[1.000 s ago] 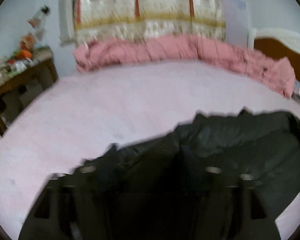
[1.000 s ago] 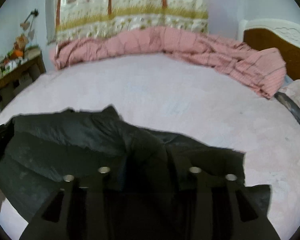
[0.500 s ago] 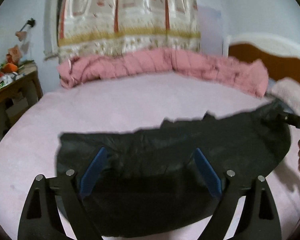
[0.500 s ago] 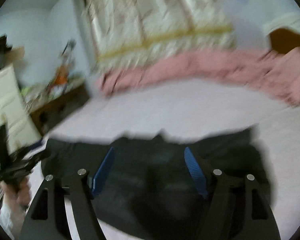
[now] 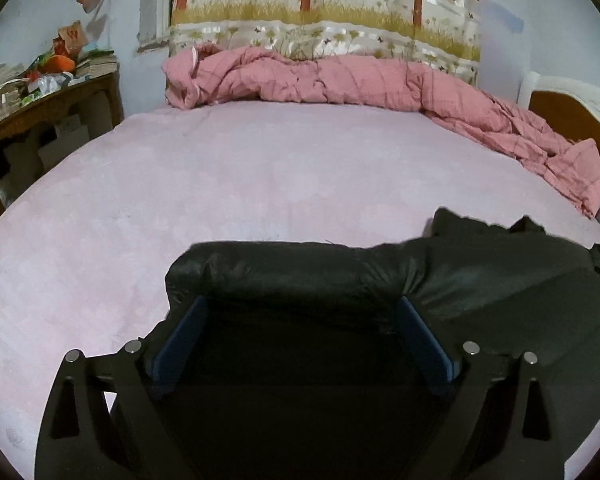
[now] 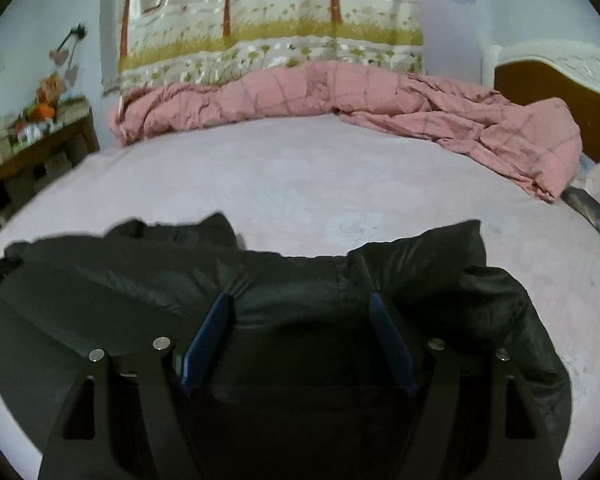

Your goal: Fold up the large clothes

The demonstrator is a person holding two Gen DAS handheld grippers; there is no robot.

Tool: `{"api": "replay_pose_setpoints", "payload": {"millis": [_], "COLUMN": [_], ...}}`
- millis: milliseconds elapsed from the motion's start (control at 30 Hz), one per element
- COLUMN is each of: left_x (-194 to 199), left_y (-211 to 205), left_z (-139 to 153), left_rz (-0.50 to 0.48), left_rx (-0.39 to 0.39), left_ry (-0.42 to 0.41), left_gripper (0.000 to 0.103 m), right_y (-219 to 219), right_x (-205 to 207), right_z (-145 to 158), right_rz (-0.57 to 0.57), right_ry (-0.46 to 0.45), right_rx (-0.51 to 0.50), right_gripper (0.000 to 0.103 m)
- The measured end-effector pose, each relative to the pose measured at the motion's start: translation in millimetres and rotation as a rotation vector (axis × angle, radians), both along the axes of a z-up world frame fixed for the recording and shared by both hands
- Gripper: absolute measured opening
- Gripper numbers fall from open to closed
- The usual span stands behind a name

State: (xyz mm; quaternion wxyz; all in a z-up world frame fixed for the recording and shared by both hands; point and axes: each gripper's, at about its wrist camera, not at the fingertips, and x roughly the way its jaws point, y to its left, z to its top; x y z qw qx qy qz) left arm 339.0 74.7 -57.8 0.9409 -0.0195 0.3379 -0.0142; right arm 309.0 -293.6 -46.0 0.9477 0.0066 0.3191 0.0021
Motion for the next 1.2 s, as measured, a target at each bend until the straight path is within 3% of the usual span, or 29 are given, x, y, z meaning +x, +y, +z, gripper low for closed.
{"api": "replay_pose_setpoints", "payload": {"millis": [200, 500, 600, 667, 700, 767, 900, 967, 1033, 1100, 1200], "left_x": [5, 2, -24, -55, -72, -98, -127, -126, -118, -110, -100], "left_y": [-3, -7, -10, -19, -24, -38, -79, -96, -112, -128, -151], "left_z": [-6, -8, 11, 35, 47, 66, 87, 88, 80, 68, 45], "left_rz": [0.013, 0.026, 0.024, -0.011, -0.041, -0.136, -0.306, -0.360, -0.409, -0.428, -0.481], "left_rx": [0.027, 0.070, 0.085, 0.094, 0.071, -0.001, -0.091, -0.161, -0.249, -0.275, -0.312], "left_ry": [0.042, 0.028, -0.114, -0.258, -0.316, -0.352, -0.315, -0.234, -0.137, -0.056, 0.070], "left_gripper": [0.100, 0.101, 0.082, 0.081, 0.081, 0.073, 0.047, 0.031, 0.019, 0.013, 0.011], "right_y": [2, 7, 6, 5, 3, 0, 3, 6, 11, 18, 28], "right_x": [9, 10, 4, -10, -21, -41, -72, -84, -91, -94, -96], "right_z": [-11, -17, -12, 0, 10, 29, 65, 79, 90, 97, 98], "right_rz": [0.001, -0.004, -0.017, -0.024, -0.017, -0.003, 0.030, 0.063, 0.100, 0.110, 0.167], "right_ry": [0.034, 0.048, 0.006, -0.056, -0.094, -0.149, -0.161, -0.172, -0.152, -0.128, -0.090], "right_rx": [-0.001, -0.035, -0.038, -0.024, 0.004, 0.071, 0.170, 0.202, 0.214, 0.196, 0.207], "right_gripper": [0.077, 0.078, 0.075, 0.068, 0.065, 0.063, 0.053, 0.040, 0.018, 0.008, 0.007]}}
